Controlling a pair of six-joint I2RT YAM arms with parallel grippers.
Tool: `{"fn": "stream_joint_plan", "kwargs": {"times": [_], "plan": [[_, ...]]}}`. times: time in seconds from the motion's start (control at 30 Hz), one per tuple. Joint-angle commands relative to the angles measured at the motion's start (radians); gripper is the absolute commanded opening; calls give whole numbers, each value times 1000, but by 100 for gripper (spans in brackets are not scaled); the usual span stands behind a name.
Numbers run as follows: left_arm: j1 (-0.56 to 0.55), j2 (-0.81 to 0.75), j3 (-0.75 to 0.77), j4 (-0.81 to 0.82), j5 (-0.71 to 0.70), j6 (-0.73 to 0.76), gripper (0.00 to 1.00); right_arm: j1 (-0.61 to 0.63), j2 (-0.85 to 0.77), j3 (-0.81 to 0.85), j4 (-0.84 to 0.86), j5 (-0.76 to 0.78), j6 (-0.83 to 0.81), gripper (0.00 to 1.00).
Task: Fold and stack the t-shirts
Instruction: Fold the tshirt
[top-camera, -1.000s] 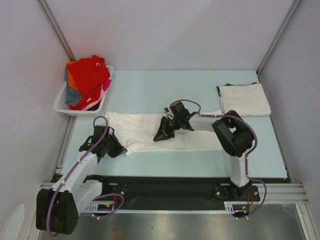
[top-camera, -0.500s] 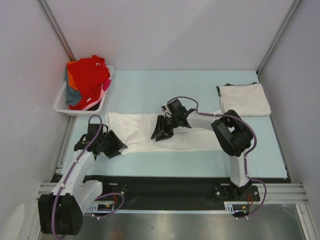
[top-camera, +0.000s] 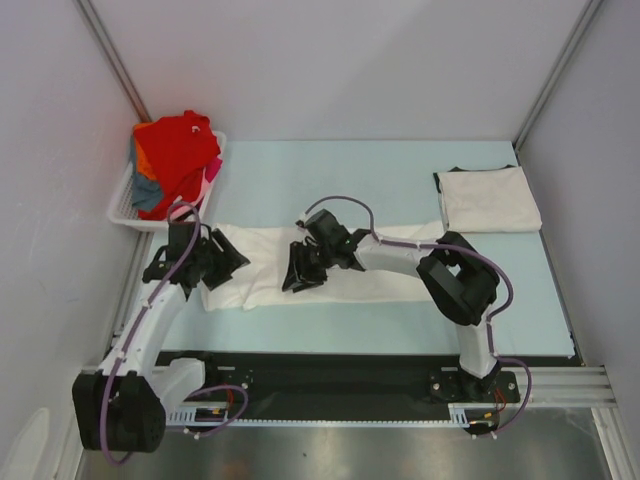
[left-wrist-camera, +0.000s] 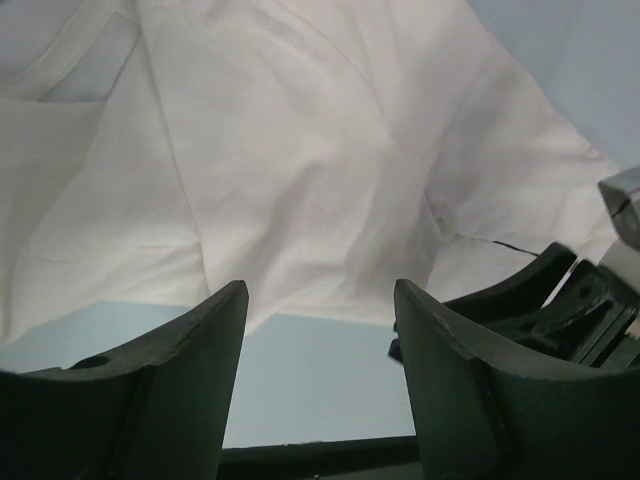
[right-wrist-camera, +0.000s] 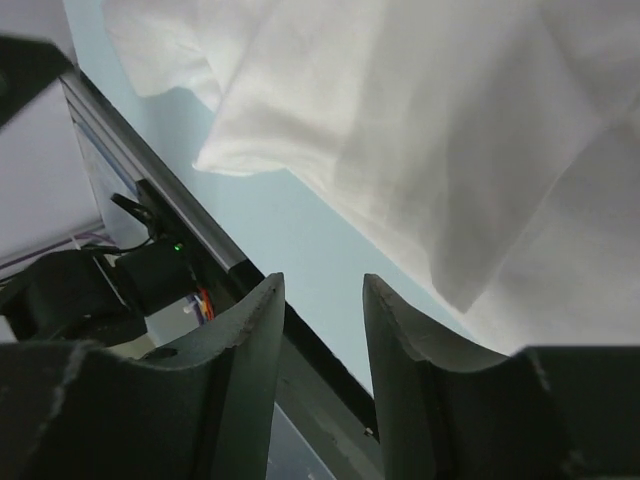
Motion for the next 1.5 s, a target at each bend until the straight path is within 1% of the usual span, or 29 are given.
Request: {"fn": "stream_joint_plan", "kwargs": {"times": [0.0,0.03,0.07,0.13,0.2,0.3,0.37,0.43,0.47,0.57,0.7,0.73,0.77,0.9,1.13,1.2,1.27,1.3,1.33,1.37,1.47], "plan": [[8,63,18,184,35,13,66,46,-93,-129,191,99,136,43],[6,100,20,204,33,12,66,72,-98,-145,252,121,155,43],[5,117,21,221,30,10,65,82,-98,-148,278,171,168,43],[-3,157,32,259,15,4,65,105,-79,-136,292,210,172,43],[-23,214,35,303,16,-7,65,109,-57,-122,331,213,178,41],[-57,309,49,345,-7,-26,64,111,-3,-68,326,222,169,40],[-58,361,53,360,-7,-40,63,112,34,-38,335,231,156,40],[-58,421,55,379,-20,-49,63,112,65,16,323,239,126,39],[-58,436,58,384,-26,-51,63,114,101,37,288,240,118,38],[-57,481,63,387,-74,-54,63,116,163,79,257,242,86,34],[-46,530,76,374,-106,-45,61,126,195,82,207,220,84,29],[-46,563,81,367,-111,-39,60,128,189,70,172,211,83,28],[-46,579,84,365,-115,-37,60,132,177,50,168,208,81,26],[-46,631,82,376,-141,-34,59,129,56,-53,168,191,67,27],[-40,631,96,368,-169,-23,59,125,-41,-19,37,162,-9,28],[-40,621,98,362,-169,-16,59,113,-79,-28,26,170,-22,30],[-54,572,86,361,-207,-8,59,82,-148,-53,-5,196,-34,31],[-63,549,83,361,-218,-1,60,68,-174,-67,-19,240,-49,31],[-72,497,78,356,-241,3,60,51,-208,-85,-39,262,-60,31],[-90,472,69,354,-246,4,61,27,-266,-122,-49,282,-69,31],[-139,372,64,353,-252,9,63,-96,-380,-181,-102,345,-101,31]]}}
